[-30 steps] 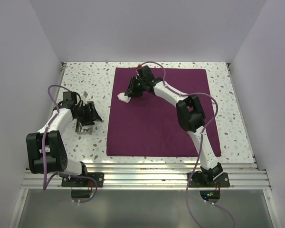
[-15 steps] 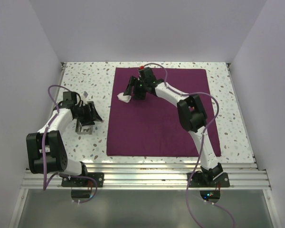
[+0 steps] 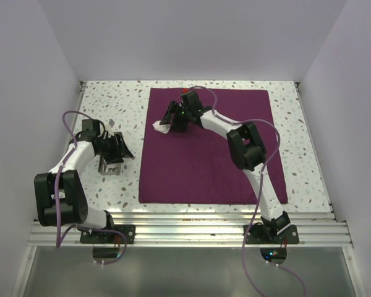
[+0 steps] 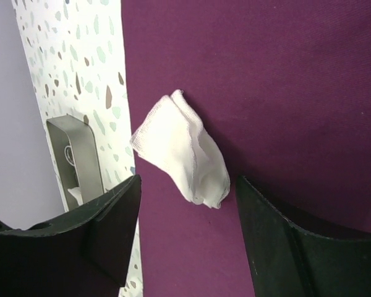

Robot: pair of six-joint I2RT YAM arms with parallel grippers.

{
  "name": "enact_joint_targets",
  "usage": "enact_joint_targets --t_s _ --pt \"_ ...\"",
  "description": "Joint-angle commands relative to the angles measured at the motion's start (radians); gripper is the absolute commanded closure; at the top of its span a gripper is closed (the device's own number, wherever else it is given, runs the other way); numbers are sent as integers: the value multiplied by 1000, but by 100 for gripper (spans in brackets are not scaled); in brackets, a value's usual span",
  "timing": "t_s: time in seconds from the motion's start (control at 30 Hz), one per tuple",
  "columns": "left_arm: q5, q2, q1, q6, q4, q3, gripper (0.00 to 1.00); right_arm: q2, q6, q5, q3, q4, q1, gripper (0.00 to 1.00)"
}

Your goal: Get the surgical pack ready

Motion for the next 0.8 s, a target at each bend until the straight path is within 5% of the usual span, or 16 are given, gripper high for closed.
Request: enact_joint_targets --t_s 0.0,0.33,0.47,0.5,0.6,0.77 --pt "27 -11 -7 -9 26 -2 43 26 32 -8 8 55 -1 35" --pt "27 -11 -7 -16 32 -5 43 129 3 36 185 -77 24 49" --pt "30 -21 -7 -21 24 1 43 126 -9 31 189 -85 24 65" --pt "30 -30 -7 -24 21 2 44 120 -14 24 189 -86 22 79" --pt "61 -42 -13 -30 36 5 42 95 -41 -27 193 -107 20 98" --pt "231 -83 -50 -94 176 -24 41 -93 -184 -129 69 -149 -1 100"
